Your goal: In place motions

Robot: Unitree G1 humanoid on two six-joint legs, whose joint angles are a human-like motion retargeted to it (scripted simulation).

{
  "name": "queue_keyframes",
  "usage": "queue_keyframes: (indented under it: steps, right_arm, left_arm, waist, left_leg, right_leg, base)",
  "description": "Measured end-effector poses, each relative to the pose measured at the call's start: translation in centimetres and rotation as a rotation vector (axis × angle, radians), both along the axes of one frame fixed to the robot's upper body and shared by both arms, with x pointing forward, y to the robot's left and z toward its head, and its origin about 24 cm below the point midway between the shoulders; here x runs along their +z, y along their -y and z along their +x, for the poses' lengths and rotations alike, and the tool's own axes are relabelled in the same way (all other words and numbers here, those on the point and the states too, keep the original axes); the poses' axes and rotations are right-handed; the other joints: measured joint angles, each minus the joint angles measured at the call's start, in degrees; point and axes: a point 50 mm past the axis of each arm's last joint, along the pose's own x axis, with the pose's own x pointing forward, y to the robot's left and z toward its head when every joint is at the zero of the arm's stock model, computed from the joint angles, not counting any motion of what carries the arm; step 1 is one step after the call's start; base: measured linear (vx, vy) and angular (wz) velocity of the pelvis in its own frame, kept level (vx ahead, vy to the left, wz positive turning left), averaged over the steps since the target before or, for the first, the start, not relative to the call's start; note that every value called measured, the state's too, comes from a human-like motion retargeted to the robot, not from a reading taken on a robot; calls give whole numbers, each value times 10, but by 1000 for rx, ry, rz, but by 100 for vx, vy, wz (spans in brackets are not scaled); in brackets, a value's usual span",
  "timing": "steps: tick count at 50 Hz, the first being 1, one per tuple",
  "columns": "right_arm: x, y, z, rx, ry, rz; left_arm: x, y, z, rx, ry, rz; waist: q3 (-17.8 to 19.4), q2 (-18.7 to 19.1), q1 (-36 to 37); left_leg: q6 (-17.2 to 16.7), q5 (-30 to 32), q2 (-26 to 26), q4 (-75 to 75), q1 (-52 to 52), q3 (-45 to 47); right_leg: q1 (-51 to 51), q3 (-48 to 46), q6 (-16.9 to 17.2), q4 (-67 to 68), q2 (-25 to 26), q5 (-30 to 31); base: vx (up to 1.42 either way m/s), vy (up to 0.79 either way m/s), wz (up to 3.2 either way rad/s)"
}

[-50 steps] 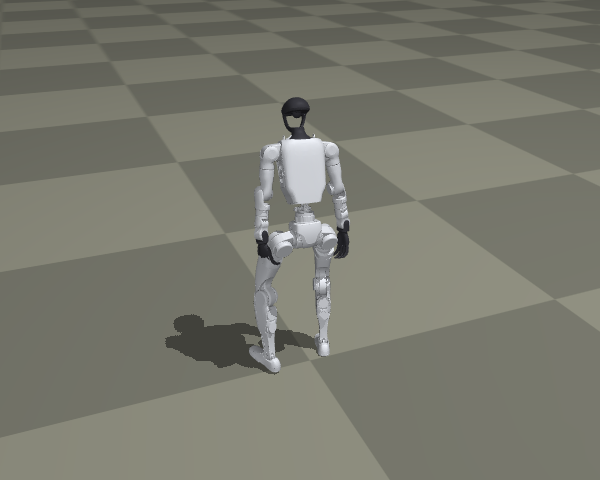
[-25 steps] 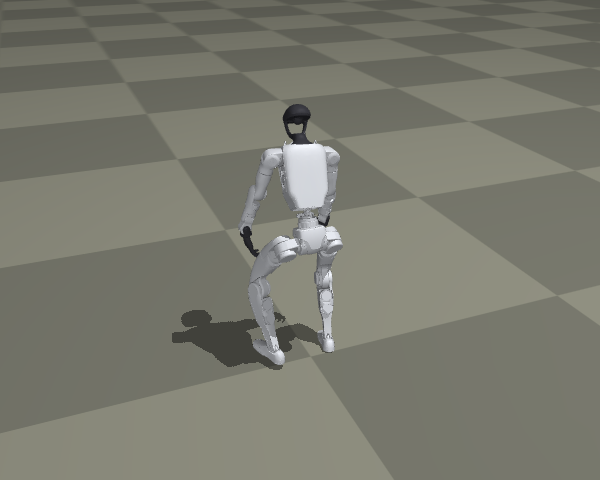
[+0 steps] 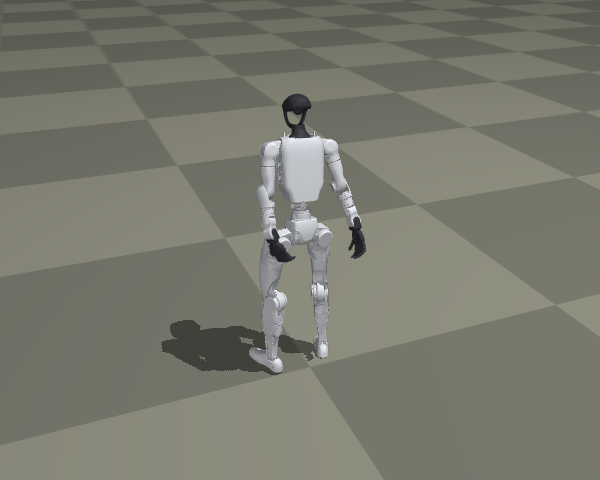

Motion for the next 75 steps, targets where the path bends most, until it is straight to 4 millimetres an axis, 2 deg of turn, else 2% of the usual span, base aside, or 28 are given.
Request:
queue_keyframes:
  steps: [3,5,7,9,11,13,15,17,20,22,24,28,33,37,41,43,45,47,51,53,55,60,62,65,67,69,72,75]
  right_arm:
    - [-4,-3,38,30,73,61]
    - [-4,-7,77,73,165,94]
    - [0,-12,124,140,294,111]
    - [8,-21,169,218,430,128]
    - [19,-31,203,313,516,150]
    - [30,-34,230,409,536,151]
    - [43,-35,254,487,542,132]
    - [52,-39,271,549,577,114]
    - [61,-46,288,591,652,95]
    - [60,-49,286,600,675,101]
    - [53,-51,276,589,664,116]
    - [30,-49,235,521,558,156]
    - [2,-36,158,390,348,157]
    - [-8,-26,86,333,179,136]
    - [-5,-12,15,338,-37,104]
    - [1,-2,-8,329,-145,78]
    - [5,1,-20,266,-232,71]
    - [6,0,-20,168,-233,68]
    - [1,-6,2,53,-119,104]
    - [-2,-11,18,38,-71,129]
    - [-6,-18,42,52,2,156]
    - [-3,-34,133,199,322,179]
    - [1,-40,155,293,382,197]
    - [11,-47,190,485,366,223]
    - [19,-53,210,578,342,218]
    - [22,-61,221,625,348,207]
    - [29,-71,239,643,428,207]
    - [34,-78,247,681,510,254]
  left_arm:
    - [-1,-2,25,-13,74,14]
    - [-1,-4,52,-55,152,40]
    - [1,-10,87,-114,256,93]
    - [8,-26,123,-190,366,168]
    - [17,-46,149,-275,440,225]
    - [27,-60,169,-358,495,236]
    - [37,-66,190,-428,556,238]
    - [46,-74,206,-468,606,266]
    - [56,-86,219,-509,645,306]
    - [57,-88,219,-532,647,313]
    - [53,-88,213,-539,631,313]
    - [36,-78,182,-497,555,266]
    - [13,-52,124,-381,401,152]
    - [3,-49,66,-365,266,133]
    - [1,-49,-3,-433,90,113]
    - [4,-44,-27,-442,0,72]
    - [7,-37,-40,-429,-82,25]
    - [7,-34,-43,-395,-107,11]
    - [5,-42,-26,-396,-51,41]
    - [4,-46,-9,-440,-12,52]
    - [2,-48,18,-473,58,76]
    - [11,-60,118,-511,364,220]
    - [21,-77,143,-564,432,276]
    - [38,-101,169,-640,460,297]
    - [46,-105,184,-667,463,306]
    - [48,-106,191,-629,475,339]
    - [53,-98,209,-521,567,355]
    - [53,-78,218,-457,661,300]
  waist:
    - [-4,0,7]
    - [-13,7,15]
    - [-15,8,24]
    - [2,7,28]
    - [12,0,35]
    - [15,-5,39]
    - [15,-2,47]
    - [22,-2,48]
    - [25,2,49]
    - [25,6,46]
    - [23,6,44]
    - [14,5,35]
    - [-6,2,30]
    - [-16,-9,27]
    - [-61,-14,31]
    - [-83,-6,24]
    - [-85,2,11]
    - [-67,0,14]
    - [-49,-3,13]
    - [-58,3,14]
    - [-65,11,17]
    - [-40,18,46]
    - [-42,-2,65]
    - [-38,-14,48]
    - [-19,-9,46]
    - [-9,-11,45]
    - [7,-11,45]
    - [14,-15,49]
  left_leg:
    - [2,-16,7,23,-15,6]
    - [4,-38,23,64,-56,10]
    - [3,-70,41,140,-119,1]
    - [3,-104,51,221,-169,-31]
    - [4,-145,61,304,-209,-51]
    - [11,-181,65,377,-243,-59]
    - [17,-211,74,442,-277,-61]
    - [19,-234,86,497,-300,-66]
    - [23,-250,105,545,-318,-72]
    - [24,-251,108,552,-315,-77]
    - [23,-244,106,536,-301,-75]
    - [21,-203,90,438,-244,-66]
    - [11,-99,56,216,-139,-35]
    - [-5,-32,35,53,-27,20]
    - [-7,-5,4,-37,35,62]
    - [-1,-11,-1,-32,21,32]
    - [3,-14,1,-14,6,-4]
    - [5,-20,7,-6,20,14]
    - [6,-27,10,10,31,13]
    - [6,-38,16,27,15,14]
    - [4,-59,33,73,-27,9]
    - [1,-148,90,311,-193,-41]
    - [3,-192,101,394,-232,-35]
    - [2,-236,83,497,-292,-76]
    - [6,-253,95,539,-310,-84]
    - [8,-254,103,550,-306,-85]
    - [6,-233,104,508,-283,-81]
    - [3,-185,91,414,-245,-65]
  right_leg:
    - [-29,10,0,41,-9,-18]
    - [-84,18,-6,101,-17,-41]
    - [-151,57,-5,176,-21,-70]
    - [-185,75,-3,228,-18,-99]
    - [-215,86,-5,291,-21,-134]
    - [-250,106,-5,358,-24,-165]
    - [-285,121,-5,413,-24,-192]
    - [-303,129,-1,455,-22,-209]
    - [-313,130,3,490,-14,-224]
    - [-305,125,5,492,-13,-223]
    - [-290,121,6,475,-13,-215]
    - [-234,112,9,381,-11,-170]
    - [-138,76,9,185,-9,-75]
    - [-49,30,17,62,-11,-19]
    - [-10,28,11,-12,4,10]
    - [-5,9,18,-26,6,13]
    - [-8,17,13,-18,8,9]
    - [-1,11,14,-3,3,6]
    - [9,13,11,22,-1,-11]
    - [-12,16,11,51,-6,-26]
    - [-51,6,9,100,-17,-48]
    - [-178,56,9,270,-18,-130]
    - [-229,80,5,354,-25,-171]
    - [-289,117,8,460,-27,-217]
    - [-303,119,6,498,-20,-232]
    - [-300,126,5,505,-11,-232]
    - [-278,121,2,461,-6,-206]
    - [-244,111,1,369,-7,-155]
  base:
    - [-1,5,-35]
    - [-16,8,-40]
    - [-30,4,-39]
    - [-30,-6,-12]
    - [-13,-10,-24]
    - [0,-1,-17]
    - [-7,6,-10]
    - [-4,1,-19]
    - [1,0,-14]
    - [3,1,1]
    - [8,2,2]
    - [10,2,9]
    - [2,0,7]
    - [17,-5,18]
    - [34,0,-4]
    - [19,8,17]
    - [2,4,26]
    - [-8,-1,-10]
    - [0,0,-3]
    - [0,0,0]
    - [-21,3,24]
    - [-39,-2,-8]
    - [-2,-13,-51]
    - [-3,0,-8]
    - [-18,4,-13]
    - [1,-3,-22]
    - [0,0,-6]
    - [-2,1,-1]
